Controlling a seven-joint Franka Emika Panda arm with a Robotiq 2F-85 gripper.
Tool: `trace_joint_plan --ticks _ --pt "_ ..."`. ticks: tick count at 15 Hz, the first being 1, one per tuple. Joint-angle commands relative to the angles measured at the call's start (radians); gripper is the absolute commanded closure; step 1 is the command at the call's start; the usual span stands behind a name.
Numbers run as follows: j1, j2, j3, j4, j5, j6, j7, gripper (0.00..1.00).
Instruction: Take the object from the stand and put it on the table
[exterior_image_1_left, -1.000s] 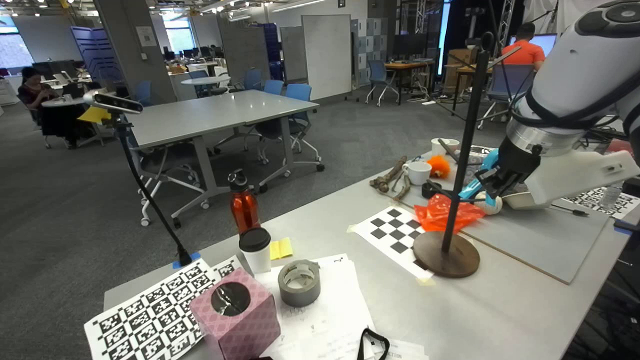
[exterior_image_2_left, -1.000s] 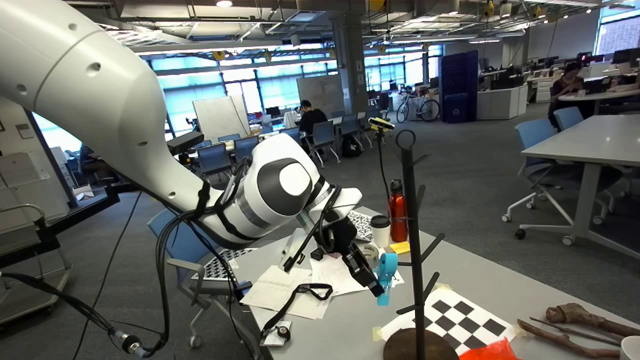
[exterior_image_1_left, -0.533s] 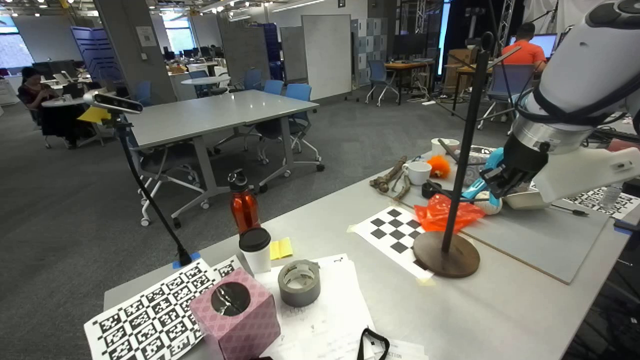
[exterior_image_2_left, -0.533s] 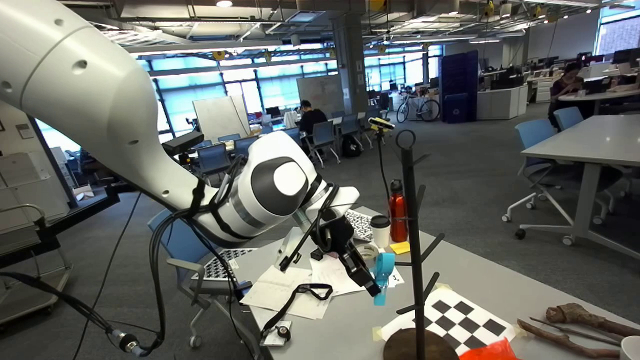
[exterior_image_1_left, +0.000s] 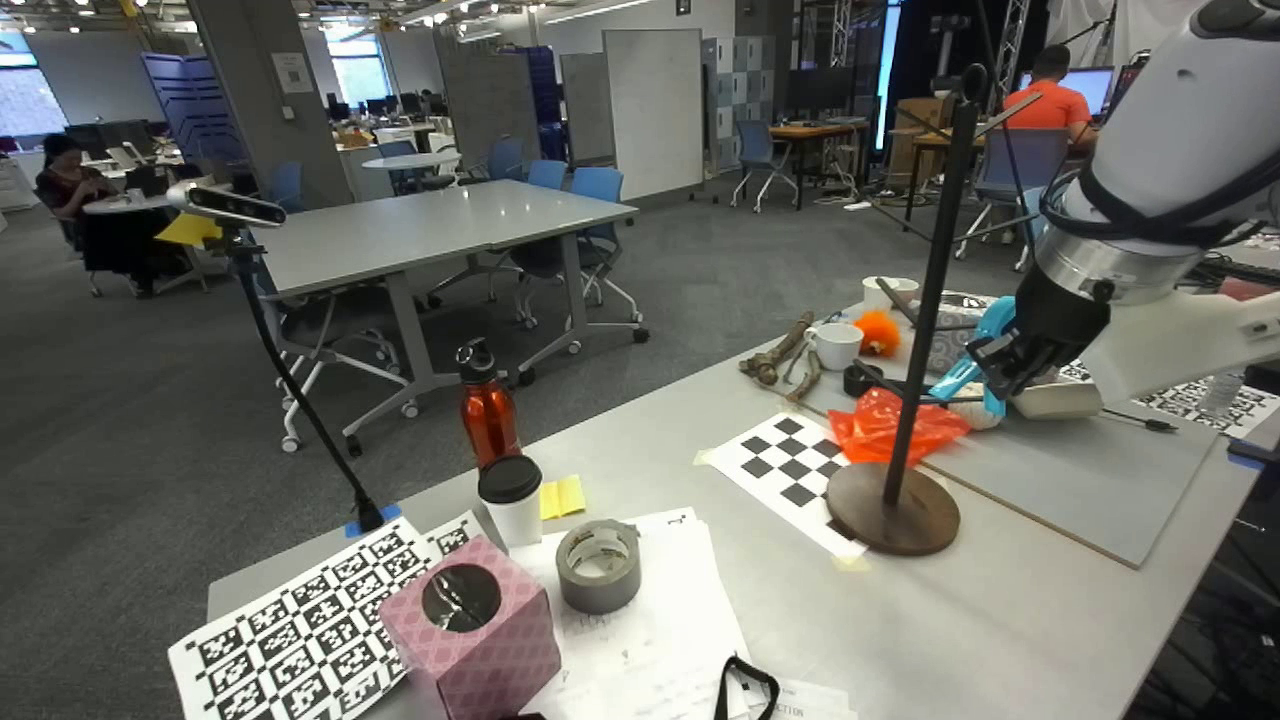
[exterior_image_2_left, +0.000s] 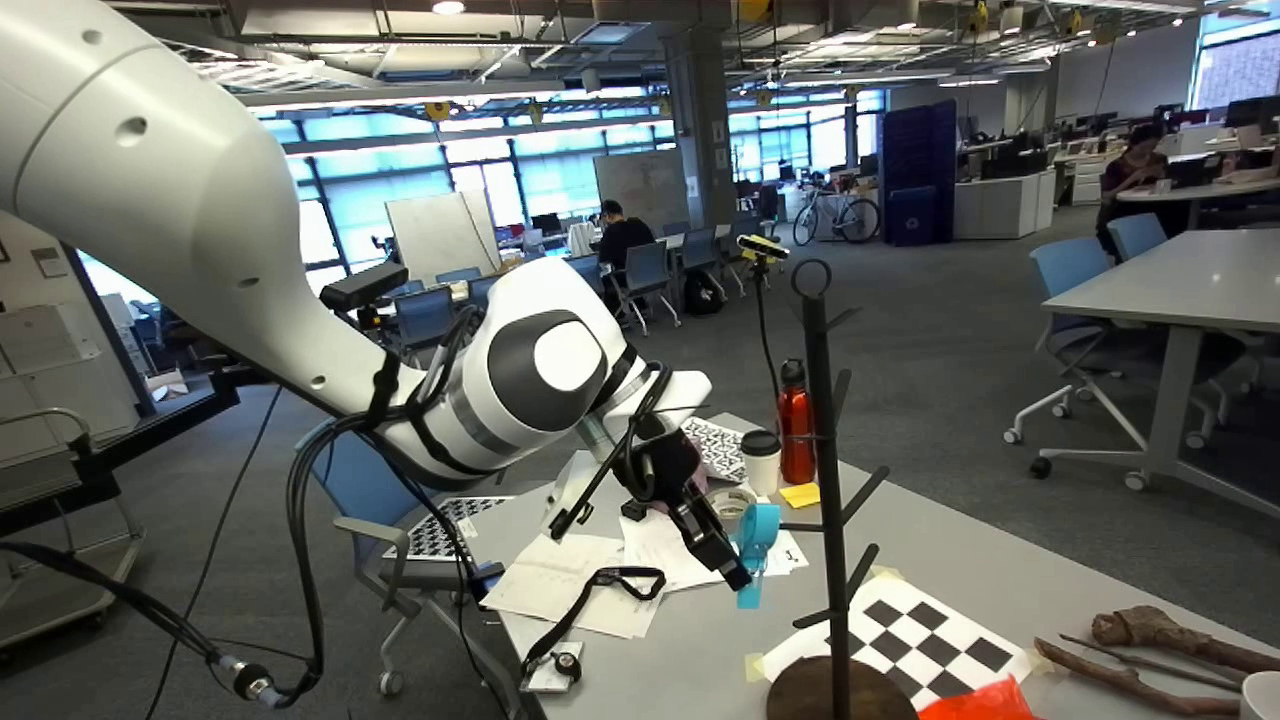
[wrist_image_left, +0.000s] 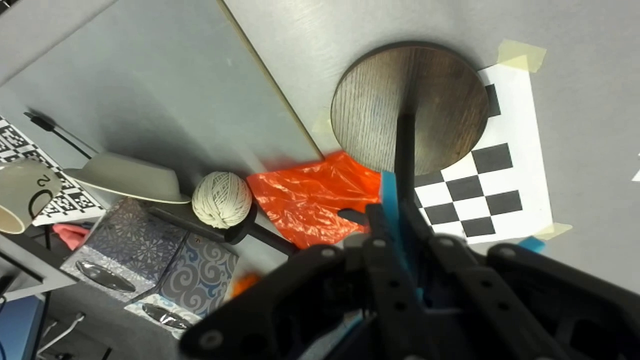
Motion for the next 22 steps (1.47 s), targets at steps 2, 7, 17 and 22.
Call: trace_joint_plan --ticks 2,7,17,22 --pt "-0.018 -0.047 0.021 -0.032 0.039 -0.002 -0.052 0.97" --pt "-0.018 -0.064 0.030 -0.050 0.042 -0.004 -0.062 0.97" --pt "-0.019 -0.110 0.053 -0.098 0.078 -0.011 -0.110 0.97" --pt "-0.012 -0.122 0.073 -0.100 0.212 -0.029 -0.219 0.97"
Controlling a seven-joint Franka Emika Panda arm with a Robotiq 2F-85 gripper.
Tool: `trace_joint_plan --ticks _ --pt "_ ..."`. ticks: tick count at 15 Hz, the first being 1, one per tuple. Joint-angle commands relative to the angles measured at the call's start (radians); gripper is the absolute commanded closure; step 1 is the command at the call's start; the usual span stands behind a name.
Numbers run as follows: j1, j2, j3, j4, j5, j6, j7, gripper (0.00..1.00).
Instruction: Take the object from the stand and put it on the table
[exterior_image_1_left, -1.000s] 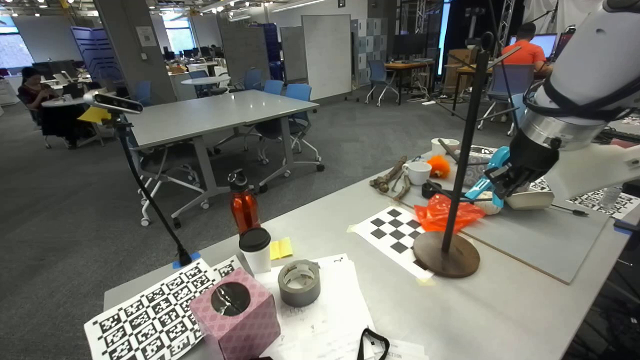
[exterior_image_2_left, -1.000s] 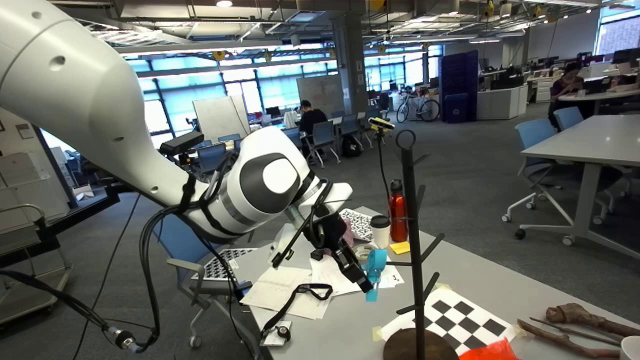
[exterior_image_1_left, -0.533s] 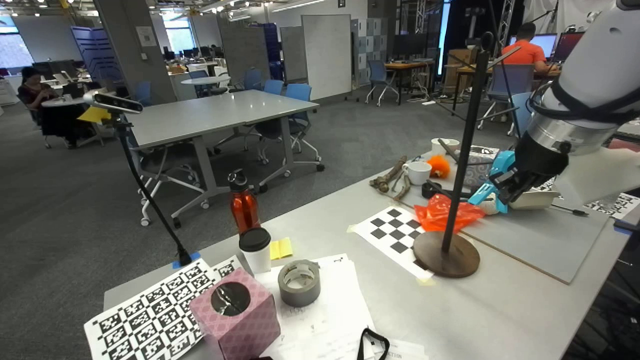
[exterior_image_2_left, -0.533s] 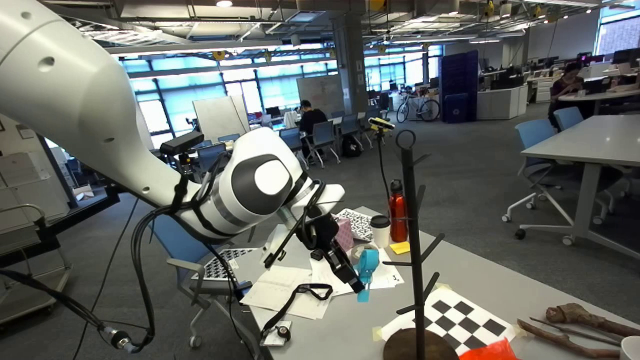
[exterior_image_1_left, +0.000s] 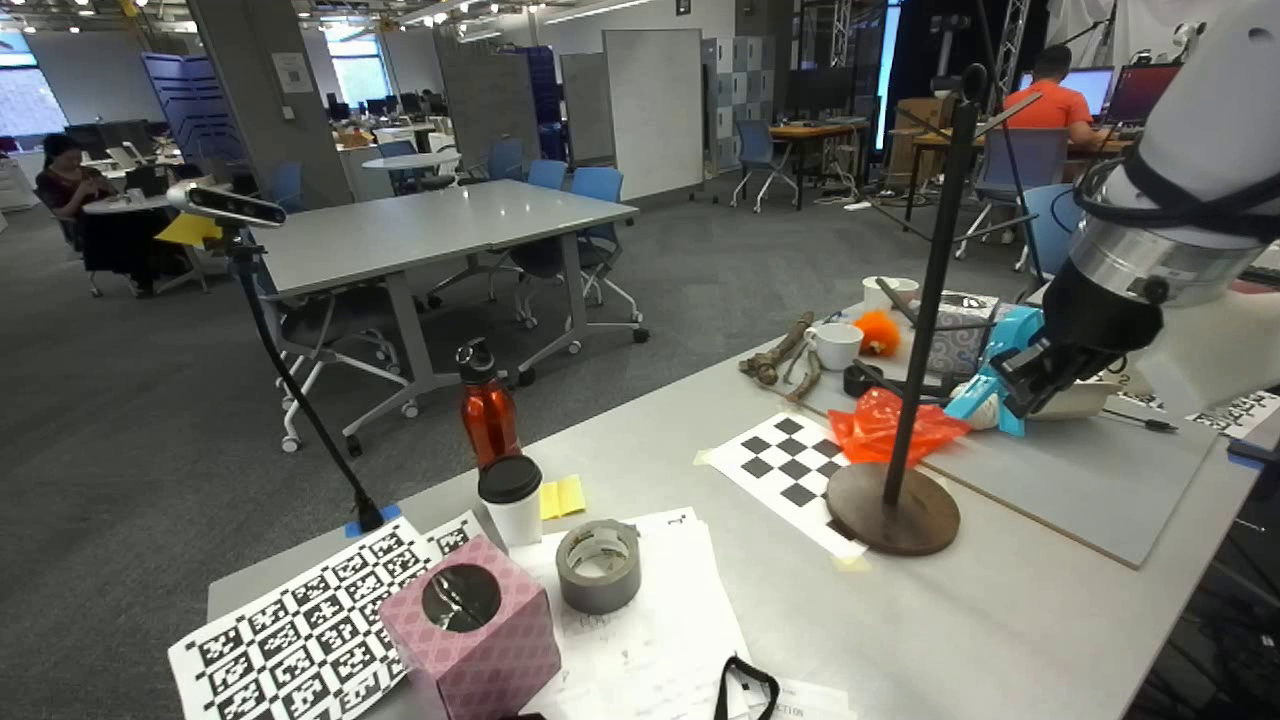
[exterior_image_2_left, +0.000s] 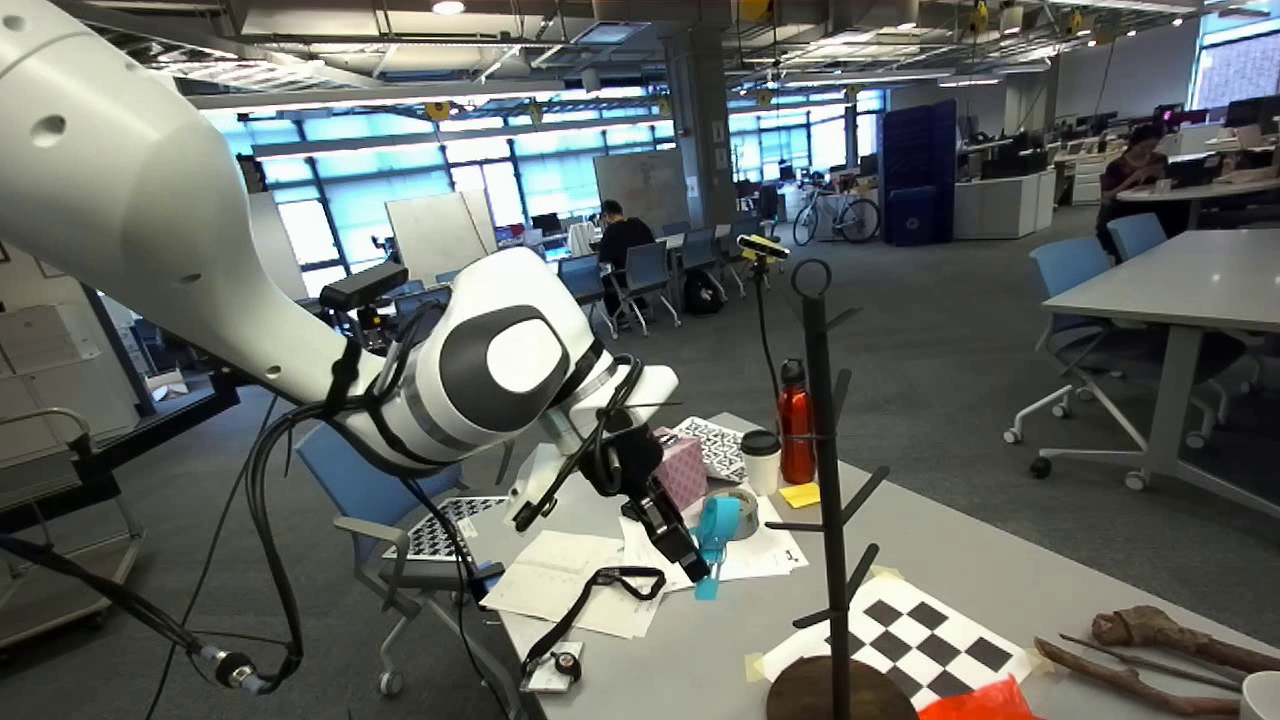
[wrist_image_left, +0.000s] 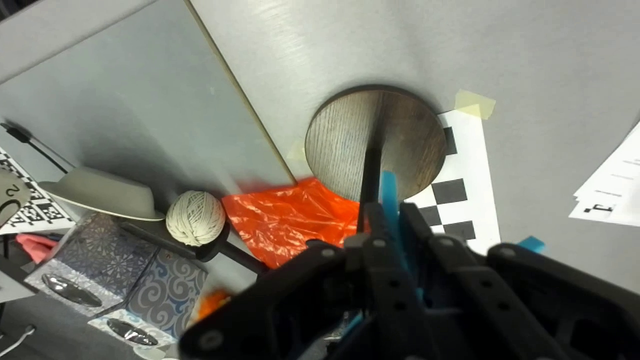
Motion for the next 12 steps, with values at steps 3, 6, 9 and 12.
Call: trace_joint_plan --ticks 3,6,9,12 --pt "-0.002 -0.018 0.051 0.011 0.262 -0.056 -0.194 0.97" --pt "0.003 -0.011 0.071 0.046 0.429 -0.116 -0.303 0.97" --pt "0.001 0.003 0.081 0.099 0.563 -0.210 -0.395 0.97" --pt "-0.004 0.044 0.080 0.183 0.661 -0.348 -0.458 0.97"
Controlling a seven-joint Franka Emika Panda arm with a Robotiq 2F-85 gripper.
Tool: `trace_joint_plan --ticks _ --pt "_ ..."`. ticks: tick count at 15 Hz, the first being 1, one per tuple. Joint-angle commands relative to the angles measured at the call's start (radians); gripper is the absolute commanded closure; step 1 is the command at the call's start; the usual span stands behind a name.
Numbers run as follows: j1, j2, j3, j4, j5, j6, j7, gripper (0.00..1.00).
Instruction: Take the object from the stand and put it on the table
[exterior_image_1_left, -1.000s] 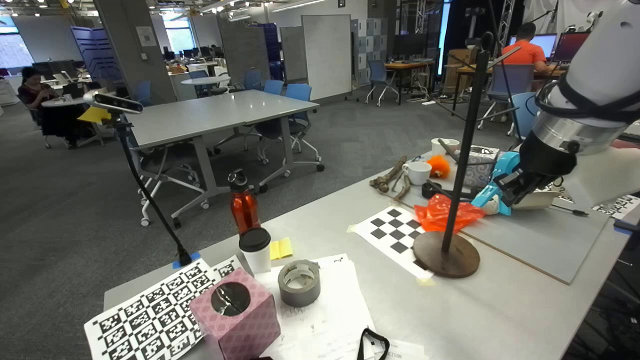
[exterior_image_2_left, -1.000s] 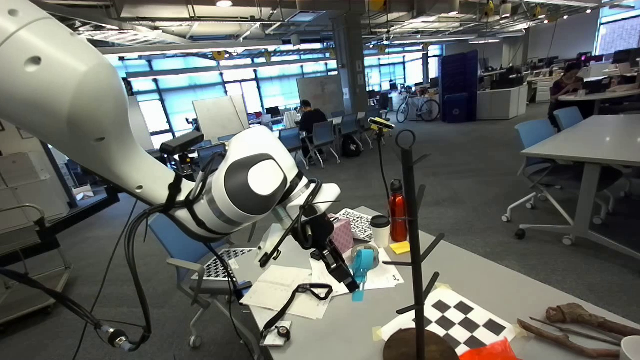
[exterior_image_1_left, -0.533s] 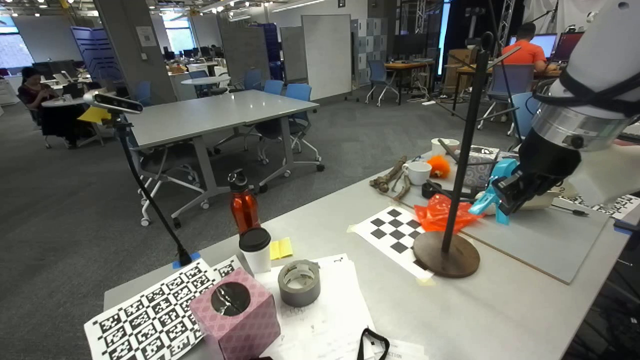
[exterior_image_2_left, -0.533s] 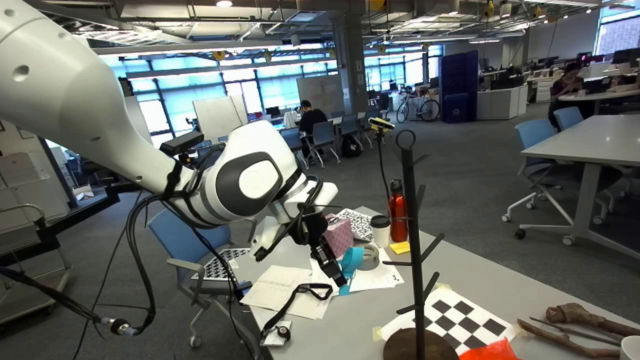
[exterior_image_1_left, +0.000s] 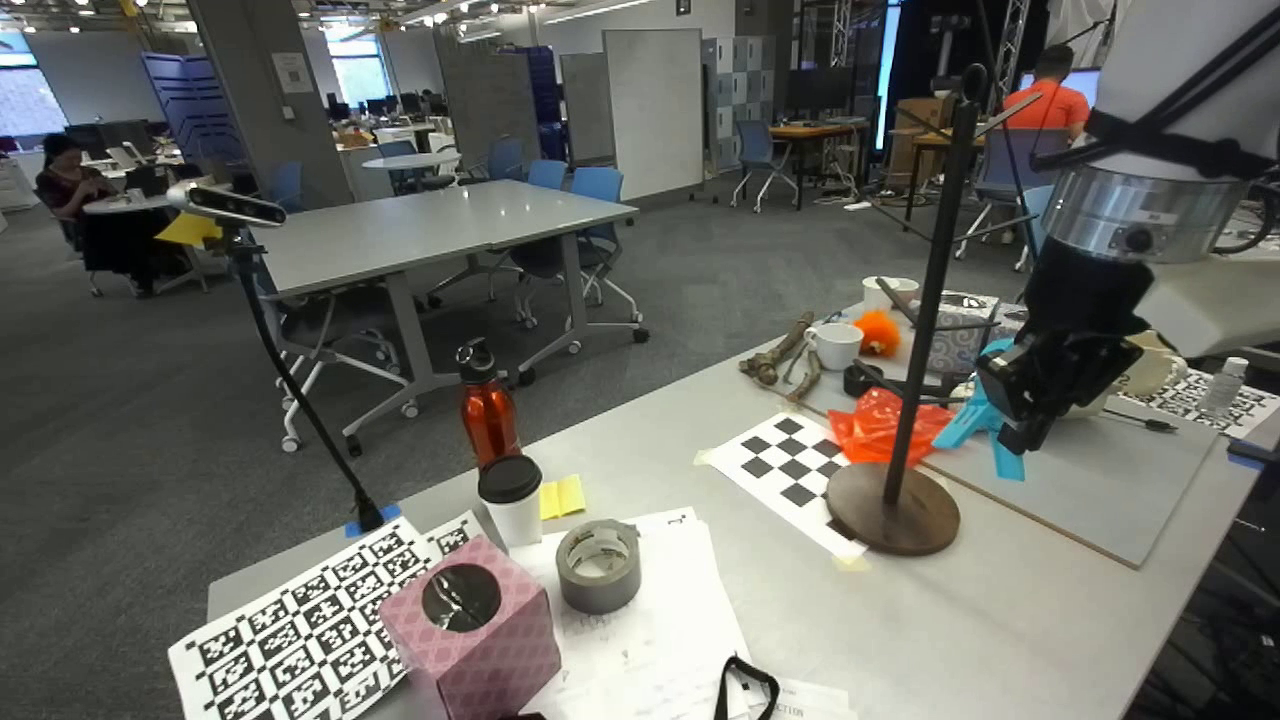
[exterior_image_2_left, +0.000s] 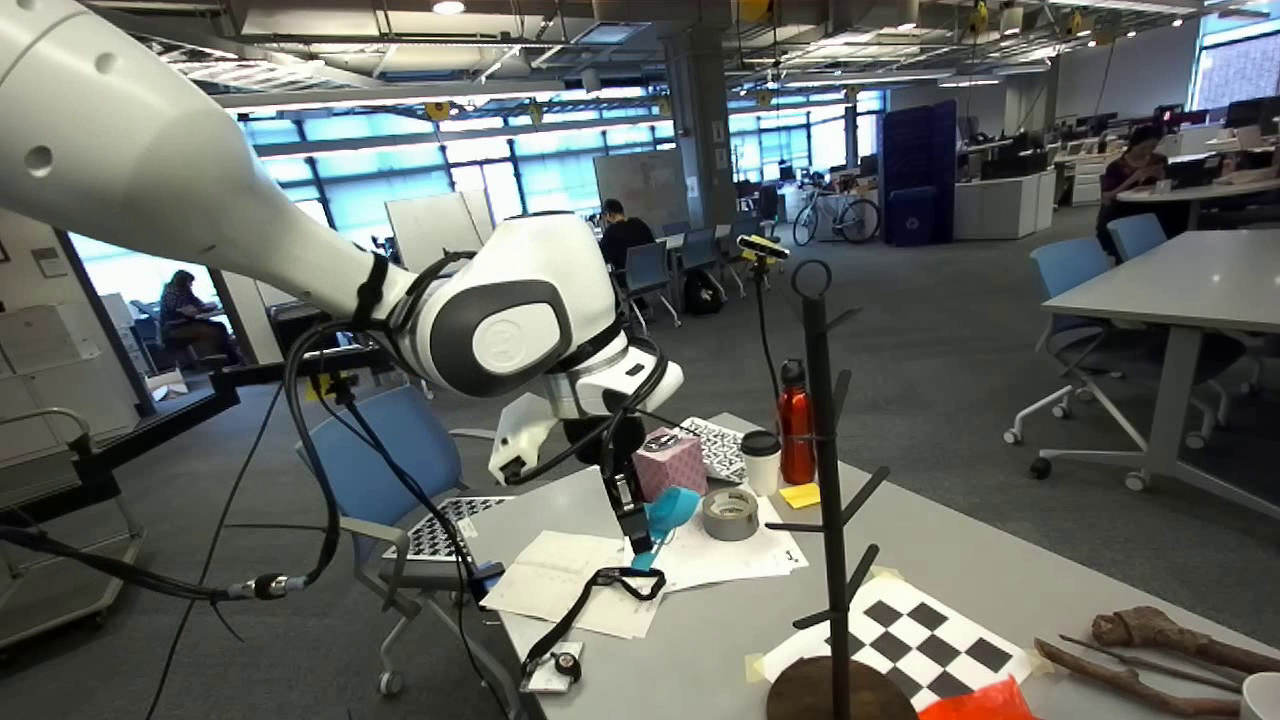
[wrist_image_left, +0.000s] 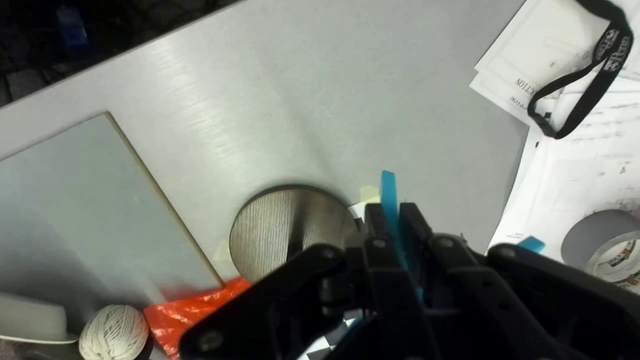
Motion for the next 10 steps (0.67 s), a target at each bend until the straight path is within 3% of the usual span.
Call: trace_joint_plan --ticks 1,5,10 --pt "-0.008 0.058 0.004 0.118 0.102 -0.164 -0.074 0.97" --pt "-0.006 0.128 0.000 0.208 0.097 -0.253 -0.046 0.97" --pt "0.008 0.233 -0.010 0.298 0.070 -0.257 -0.005 0.97"
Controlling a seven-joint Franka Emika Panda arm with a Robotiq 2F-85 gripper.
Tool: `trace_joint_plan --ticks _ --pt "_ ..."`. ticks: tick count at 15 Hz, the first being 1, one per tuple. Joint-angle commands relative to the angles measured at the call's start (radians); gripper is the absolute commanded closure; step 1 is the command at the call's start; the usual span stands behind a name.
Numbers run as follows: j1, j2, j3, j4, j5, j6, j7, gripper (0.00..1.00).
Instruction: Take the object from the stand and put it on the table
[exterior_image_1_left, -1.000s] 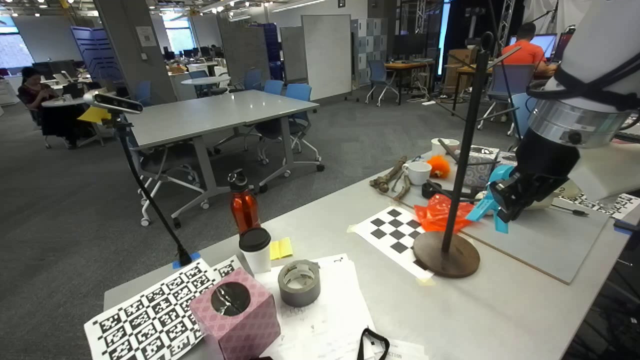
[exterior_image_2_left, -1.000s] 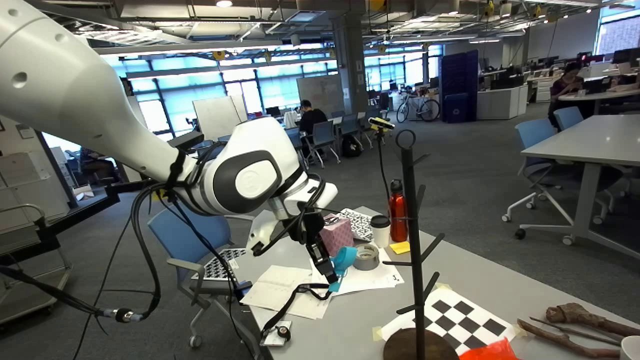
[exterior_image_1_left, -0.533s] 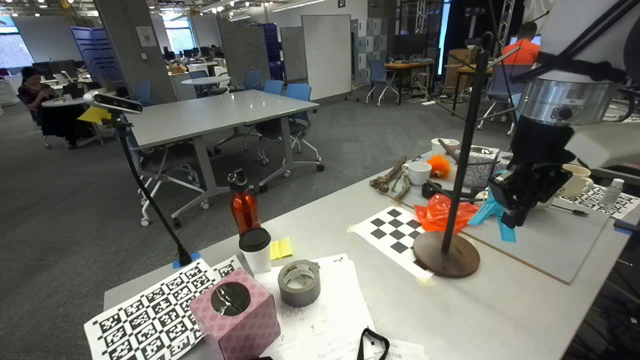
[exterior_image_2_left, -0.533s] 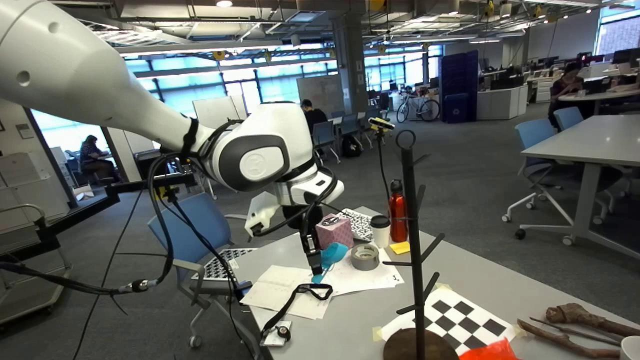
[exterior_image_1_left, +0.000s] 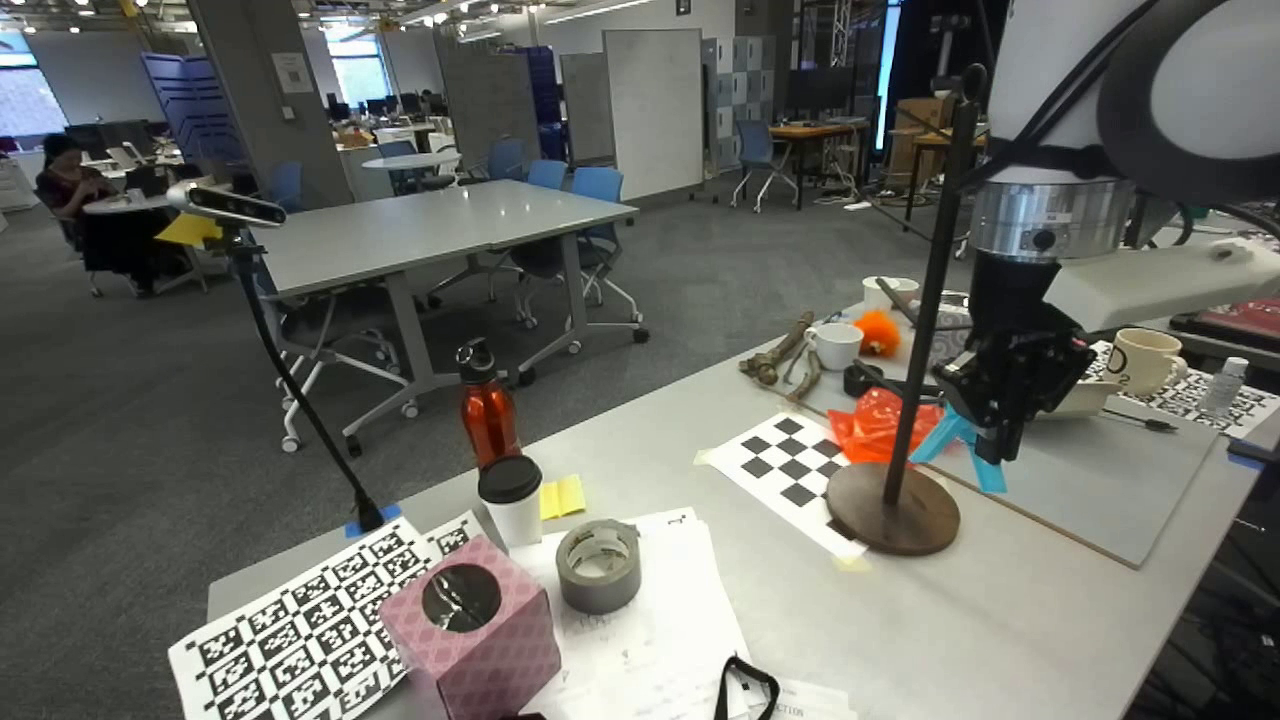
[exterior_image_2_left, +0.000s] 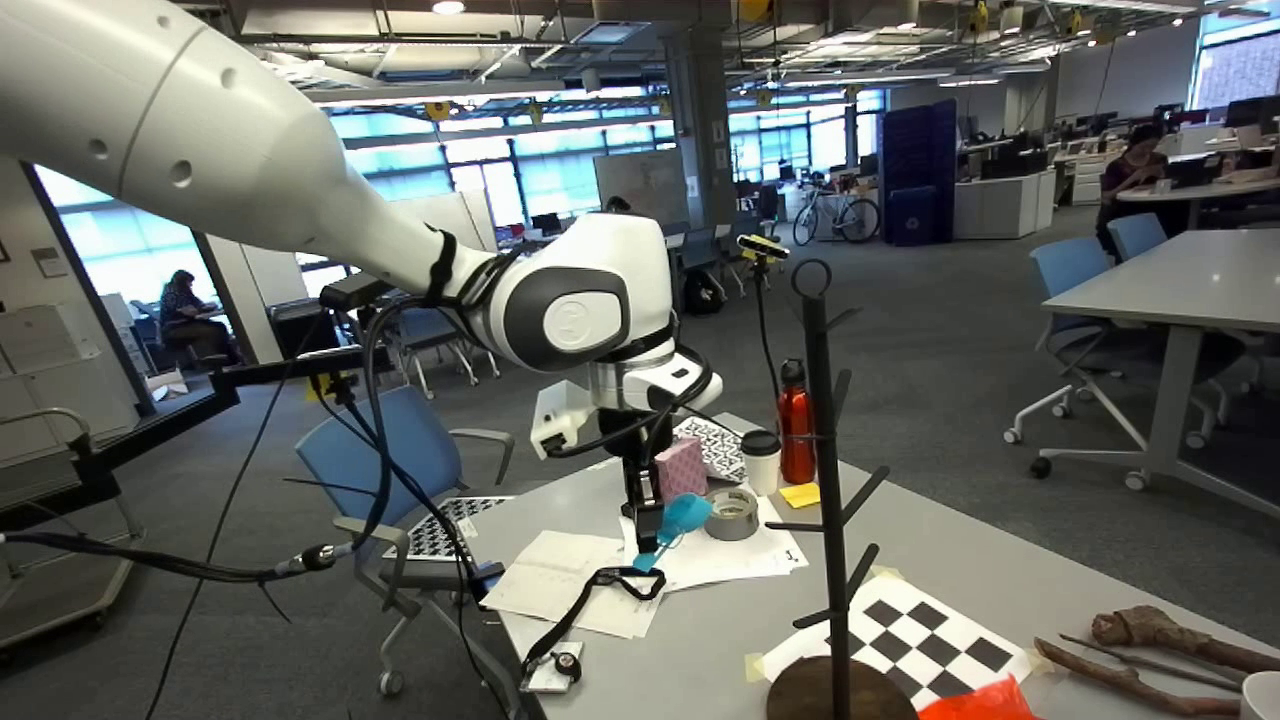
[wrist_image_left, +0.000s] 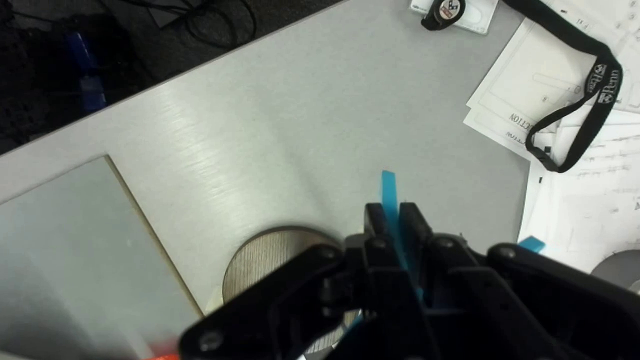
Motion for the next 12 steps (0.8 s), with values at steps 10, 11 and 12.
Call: trace_joint_plan --ticks 10,11,12 --pt "0.041 0.209 -0.022 0.146 -0.018 -0.023 0.068 0.97" --pt "0.044 0.220 -0.024 0.149 -0.019 -0.022 0.070 0.97" --pt "0.047 0.232 -0.026 0.153 -0.019 -0.022 0.071 0.97"
